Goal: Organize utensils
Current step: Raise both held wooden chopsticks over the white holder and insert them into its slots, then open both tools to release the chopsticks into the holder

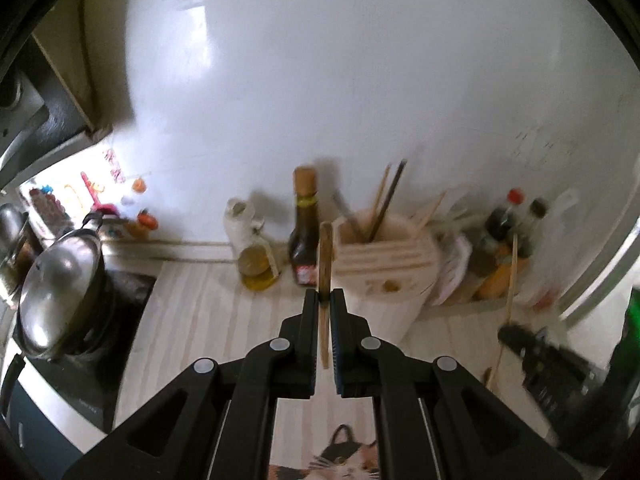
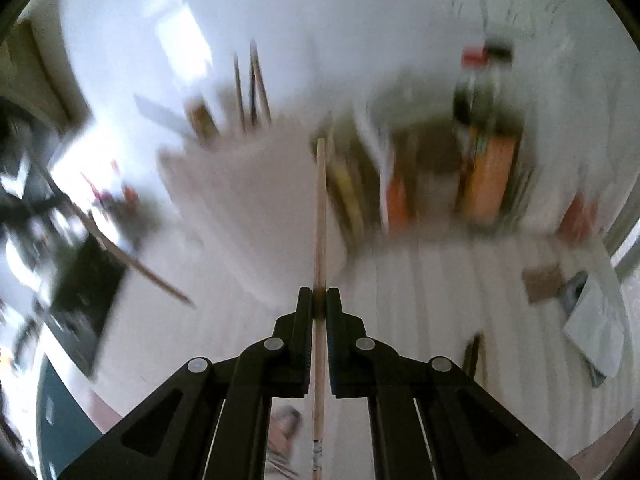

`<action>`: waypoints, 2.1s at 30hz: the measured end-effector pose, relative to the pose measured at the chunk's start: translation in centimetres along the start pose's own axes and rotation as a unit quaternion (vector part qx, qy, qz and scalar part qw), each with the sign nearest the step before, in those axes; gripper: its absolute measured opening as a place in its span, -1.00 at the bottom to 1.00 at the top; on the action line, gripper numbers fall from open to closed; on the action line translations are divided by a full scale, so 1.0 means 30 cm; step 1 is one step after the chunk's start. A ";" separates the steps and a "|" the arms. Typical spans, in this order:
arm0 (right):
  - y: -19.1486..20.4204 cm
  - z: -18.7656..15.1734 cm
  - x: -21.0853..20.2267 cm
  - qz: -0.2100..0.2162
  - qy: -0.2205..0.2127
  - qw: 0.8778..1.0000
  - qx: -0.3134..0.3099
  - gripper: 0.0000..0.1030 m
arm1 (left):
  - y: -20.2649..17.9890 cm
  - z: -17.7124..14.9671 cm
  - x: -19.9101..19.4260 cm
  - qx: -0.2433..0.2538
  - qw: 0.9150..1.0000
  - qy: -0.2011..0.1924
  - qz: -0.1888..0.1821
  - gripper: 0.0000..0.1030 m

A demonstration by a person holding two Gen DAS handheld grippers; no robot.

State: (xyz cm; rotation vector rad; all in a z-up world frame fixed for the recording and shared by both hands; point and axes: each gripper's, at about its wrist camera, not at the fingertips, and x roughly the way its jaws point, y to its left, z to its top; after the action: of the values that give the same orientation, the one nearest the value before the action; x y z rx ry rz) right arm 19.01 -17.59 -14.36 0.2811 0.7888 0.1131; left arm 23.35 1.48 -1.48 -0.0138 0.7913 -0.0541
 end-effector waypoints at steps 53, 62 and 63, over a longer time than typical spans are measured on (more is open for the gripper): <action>0.246 0.643 0.288 0.012 -0.170 0.985 -0.004 0.12 | 0.034 0.480 0.127 -0.008 0.997 -0.071 0.024 0.68; 0.117 0.543 0.004 -0.026 -0.149 0.989 0.007 0.62 | 0.053 0.228 0.179 -0.029 0.999 -0.019 0.029 1.00; 0.080 0.507 -0.027 -0.038 -0.137 0.990 0.014 0.66 | 0.035 0.199 0.187 -0.028 0.999 -0.008 0.025 1.00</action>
State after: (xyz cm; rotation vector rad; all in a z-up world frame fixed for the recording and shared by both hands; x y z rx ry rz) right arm 29.32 -18.62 -2.92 0.2857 0.5267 -0.0091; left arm 31.58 2.19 -1.29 -0.0470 0.7757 0.0153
